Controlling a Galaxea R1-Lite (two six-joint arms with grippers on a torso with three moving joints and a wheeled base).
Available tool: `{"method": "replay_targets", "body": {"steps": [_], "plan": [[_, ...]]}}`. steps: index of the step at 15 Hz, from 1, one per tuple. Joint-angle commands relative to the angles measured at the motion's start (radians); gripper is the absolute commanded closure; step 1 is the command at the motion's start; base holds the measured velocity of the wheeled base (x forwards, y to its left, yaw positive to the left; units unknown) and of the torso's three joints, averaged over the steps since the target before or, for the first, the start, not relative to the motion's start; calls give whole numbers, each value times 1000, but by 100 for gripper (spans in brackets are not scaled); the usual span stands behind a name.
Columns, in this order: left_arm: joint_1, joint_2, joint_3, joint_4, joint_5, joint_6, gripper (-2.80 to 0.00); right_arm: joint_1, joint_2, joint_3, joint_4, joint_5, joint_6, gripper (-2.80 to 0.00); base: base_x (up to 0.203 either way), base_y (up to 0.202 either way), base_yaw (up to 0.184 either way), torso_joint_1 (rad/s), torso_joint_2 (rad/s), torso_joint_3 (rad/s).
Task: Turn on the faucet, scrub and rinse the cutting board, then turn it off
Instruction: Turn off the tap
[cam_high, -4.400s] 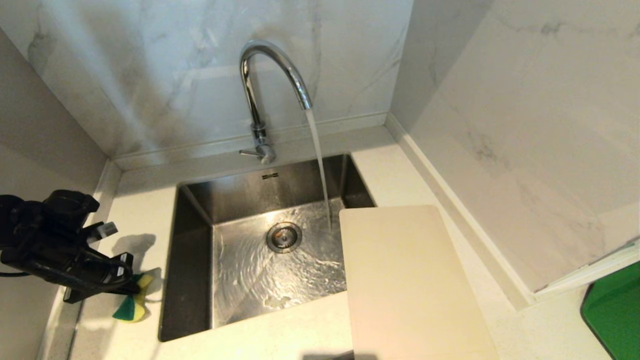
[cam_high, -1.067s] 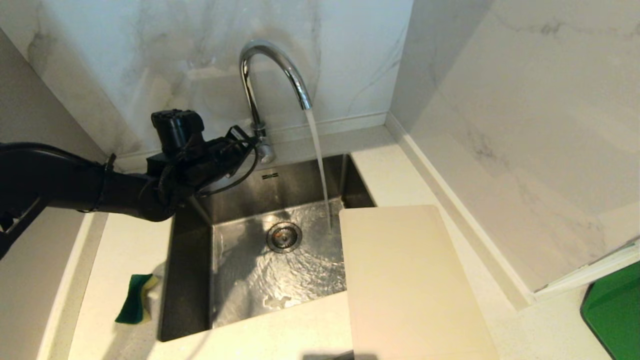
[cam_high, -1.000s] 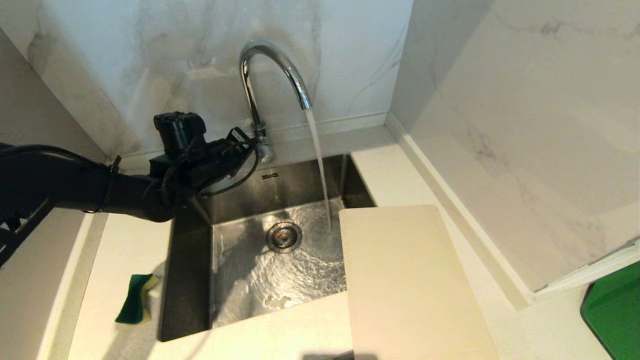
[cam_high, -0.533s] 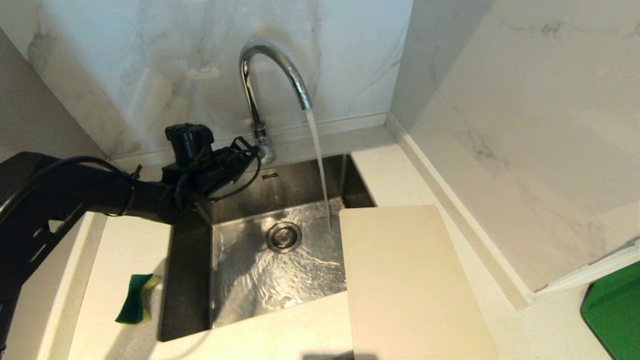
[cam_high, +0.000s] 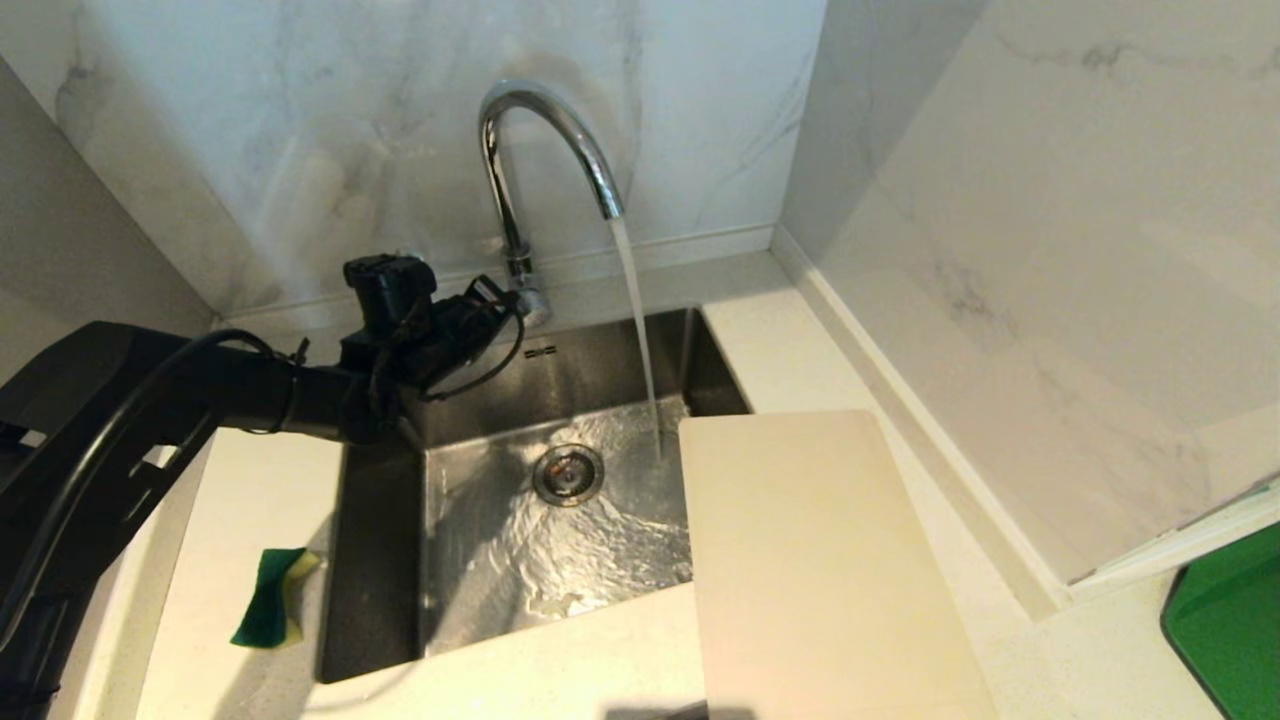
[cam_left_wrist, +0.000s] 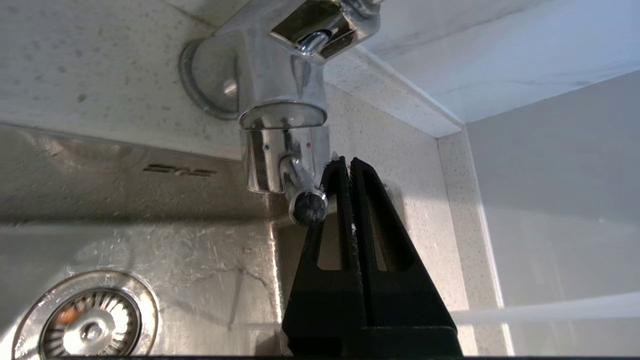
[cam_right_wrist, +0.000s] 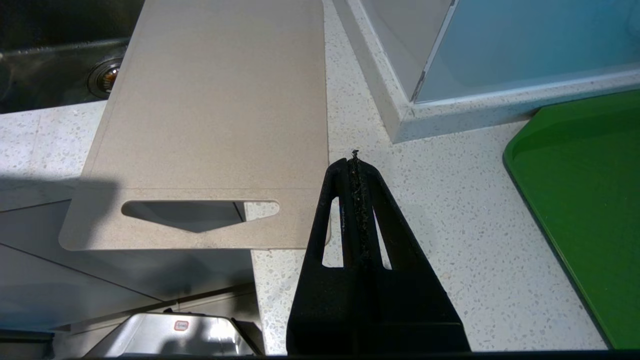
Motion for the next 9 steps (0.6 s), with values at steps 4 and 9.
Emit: {"method": "replay_targets", "body": {"steps": [4, 9], "plan": [[43, 75, -99, 4, 3, -9, 0, 0, 1, 0, 0, 0, -1, 0, 0, 0, 0, 0, 0, 0], [78, 113, -164, 11, 7, -13, 0, 0, 1, 0, 3, 0, -3, 0, 0, 0, 0, 0, 0, 0]]}}
